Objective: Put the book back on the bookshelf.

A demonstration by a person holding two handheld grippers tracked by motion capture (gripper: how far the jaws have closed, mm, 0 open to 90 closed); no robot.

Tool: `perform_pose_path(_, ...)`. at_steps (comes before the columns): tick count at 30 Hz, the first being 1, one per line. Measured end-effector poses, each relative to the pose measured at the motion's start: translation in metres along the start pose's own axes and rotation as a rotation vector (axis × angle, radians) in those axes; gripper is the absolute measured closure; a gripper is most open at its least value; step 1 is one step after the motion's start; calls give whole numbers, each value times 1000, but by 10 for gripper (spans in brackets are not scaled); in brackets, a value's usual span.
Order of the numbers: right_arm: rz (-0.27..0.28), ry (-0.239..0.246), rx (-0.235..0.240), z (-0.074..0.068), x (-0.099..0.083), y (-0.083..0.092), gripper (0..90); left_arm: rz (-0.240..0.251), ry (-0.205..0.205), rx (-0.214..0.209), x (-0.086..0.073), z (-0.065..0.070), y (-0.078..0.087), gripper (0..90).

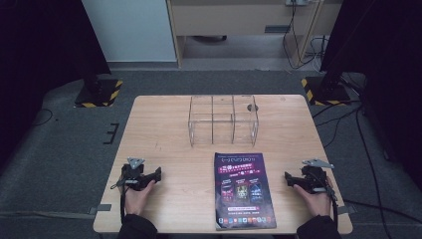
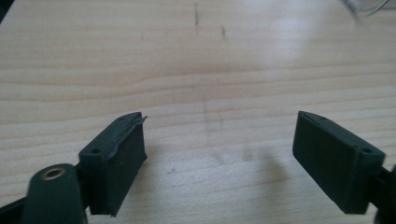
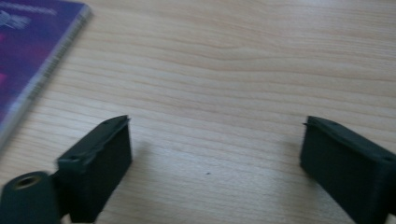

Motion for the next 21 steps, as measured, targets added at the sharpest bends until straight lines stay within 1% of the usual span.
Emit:
perform_pose_path(1,38,-12,12,0,2,5,112,8,2,-5,1,1,1,192)
perform_pose_path(2,82,-11,17,0,5,11,112,20,8,-22,2,4,4,206)
perform_pose_path(3,82,-11,17,0,5,11,112,27,10,-30,3,6,5,206)
perform_pose_path(4,113,-14,31,0,7,16,114,37,11,-42,4,8,6,221)
perform_pose_path(5,124,-20,42,0,8,18,116,43,8,-49,5,10,7,228)
perform_pose_path(6,128,-18,50,0,9,20,115,55,5,-67,7,16,9,235)
perform_pose_path(7,128,-18,50,0,9,20,115,55,5,-67,7,16,9,241)
perform_pose_path(10,130,-3,59,-2,10,22,112,75,-3,-95,9,26,13,249)
perform_pose_path(11,130,0,70,-3,11,23,110,86,-9,-114,10,32,14,250)
perform_pose_path(12,130,0,70,-3,11,23,110,86,-9,-114,10,32,14,255)
perform_pose_path(13,134,3,80,-5,12,25,108,90,-12,-126,11,35,15,257)
perform_pose_path(14,136,6,88,-6,13,25,107,100,-13,-149,13,42,17,259)
perform_pose_path(15,141,11,94,-7,13,26,107,105,-15,-159,13,46,18,262)
perform_pose_path(16,141,11,94,-7,13,26,107,105,-15,-159,13,46,18,265)
perform_pose_path(18,146,14,104,-10,15,28,106,114,-24,-178,15,54,19,267)
perform_pose_path(21,152,19,124,-13,17,30,104,109,-31,-207,16,62,21,274)
Point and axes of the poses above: each handheld gripper's, and its own axes: y roughly backward along the jaws, x roughly out of its top, z roughly to its right, the point moved 1 cm from there along -y, roughly forward along the jaws, and after that the axes turned 2 degrees about -y, right-handed, at the moved point
